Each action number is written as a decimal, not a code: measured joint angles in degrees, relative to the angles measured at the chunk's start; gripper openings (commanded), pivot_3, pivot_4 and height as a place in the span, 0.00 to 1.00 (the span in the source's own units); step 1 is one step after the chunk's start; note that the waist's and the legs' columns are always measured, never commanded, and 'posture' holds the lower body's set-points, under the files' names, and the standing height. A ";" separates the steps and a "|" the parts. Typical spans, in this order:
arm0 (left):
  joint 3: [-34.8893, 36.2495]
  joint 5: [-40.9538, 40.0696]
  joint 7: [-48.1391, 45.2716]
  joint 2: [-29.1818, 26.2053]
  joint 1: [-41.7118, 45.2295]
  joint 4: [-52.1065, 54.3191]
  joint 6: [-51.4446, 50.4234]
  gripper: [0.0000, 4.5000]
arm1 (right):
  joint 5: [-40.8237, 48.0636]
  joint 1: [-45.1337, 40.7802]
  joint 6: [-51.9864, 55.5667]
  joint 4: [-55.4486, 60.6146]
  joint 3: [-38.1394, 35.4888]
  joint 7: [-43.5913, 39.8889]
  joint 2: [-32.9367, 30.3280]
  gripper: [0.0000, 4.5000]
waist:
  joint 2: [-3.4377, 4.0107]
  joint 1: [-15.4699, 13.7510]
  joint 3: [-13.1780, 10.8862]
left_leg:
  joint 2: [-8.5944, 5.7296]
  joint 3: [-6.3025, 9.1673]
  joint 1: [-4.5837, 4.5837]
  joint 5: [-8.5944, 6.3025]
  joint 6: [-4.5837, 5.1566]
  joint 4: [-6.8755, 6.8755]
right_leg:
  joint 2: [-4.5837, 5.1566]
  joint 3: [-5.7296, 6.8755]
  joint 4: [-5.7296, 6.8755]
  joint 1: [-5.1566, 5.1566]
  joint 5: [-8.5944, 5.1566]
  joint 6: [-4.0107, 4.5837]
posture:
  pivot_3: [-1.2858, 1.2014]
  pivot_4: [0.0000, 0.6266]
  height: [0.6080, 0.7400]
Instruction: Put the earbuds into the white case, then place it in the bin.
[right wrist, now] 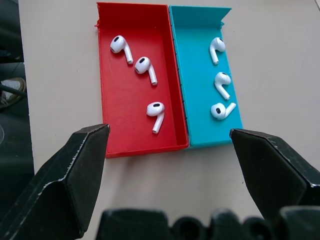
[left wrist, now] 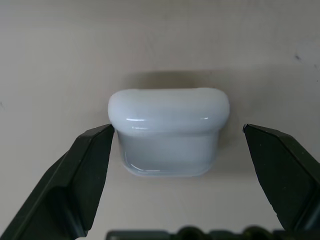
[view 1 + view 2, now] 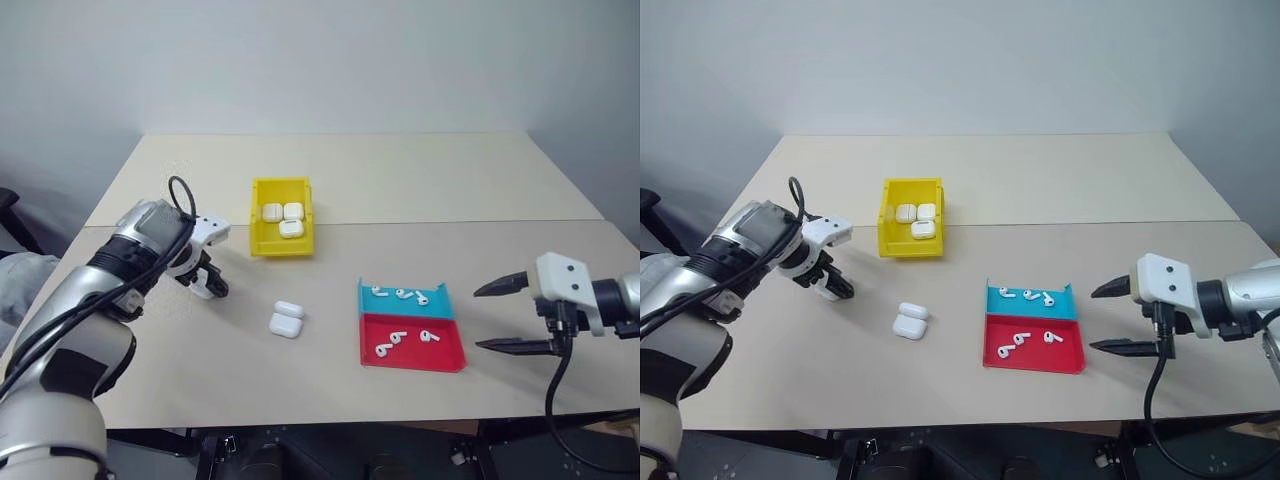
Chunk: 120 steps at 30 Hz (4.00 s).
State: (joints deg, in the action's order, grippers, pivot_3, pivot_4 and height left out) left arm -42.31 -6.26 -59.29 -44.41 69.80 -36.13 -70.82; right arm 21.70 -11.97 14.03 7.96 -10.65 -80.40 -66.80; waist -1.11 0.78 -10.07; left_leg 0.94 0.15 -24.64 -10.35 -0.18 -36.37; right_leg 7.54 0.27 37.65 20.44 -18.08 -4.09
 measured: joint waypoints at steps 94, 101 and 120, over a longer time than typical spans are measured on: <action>43.55 -22.10 -5.45 14.93 -68.84 55.79 71.99 0.62 | -31.69 -34.39 15.28 7.33 48.35 -3.51 18.61 0.55 | 0.17 0.08 0.12 | 0.07 -0.16 0.27 -0.14 0.14 -0.38 | 0.00 -0.31 0.34 -0.05 0.01 0.02 | 0.52 0.24 1.00; 43.55 -22.14 -5.44 14.38 -68.84 56.44 71.99 0.62 | -32.56 -34.38 14.01 7.05 48.35 -3.47 20.30 0.55 | 0.18 0.06 0.12 | 0.07 -0.17 0.27 -0.14 0.14 -0.36 | 0.00 -0.31 0.33 -0.06 0.01 0.02 | 0.52 0.24 1.00; 43.43 -21.22 -4.96 14.07 -68.82 56.44 72.12 0.62 | -35.11 -33.59 10.43 5.01 48.59 -3.53 21.38 0.27 | 0.18 0.09 0.12 | 0.07 -0.17 0.27 -0.14 0.13 -0.34 | 0.00 -0.31 0.31 -0.05 0.01 0.02 | 0.52 0.24 1.00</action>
State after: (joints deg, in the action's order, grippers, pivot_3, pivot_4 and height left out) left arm 1.13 -27.49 -64.25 -30.34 0.98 20.32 1.30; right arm -13.41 -45.57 24.46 12.97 37.93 -83.93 -45.42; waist -0.93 0.86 -9.95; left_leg 1.01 -0.02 -24.37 -10.49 -0.05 -36.71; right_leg 7.54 -0.04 37.97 20.39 -18.07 -4.07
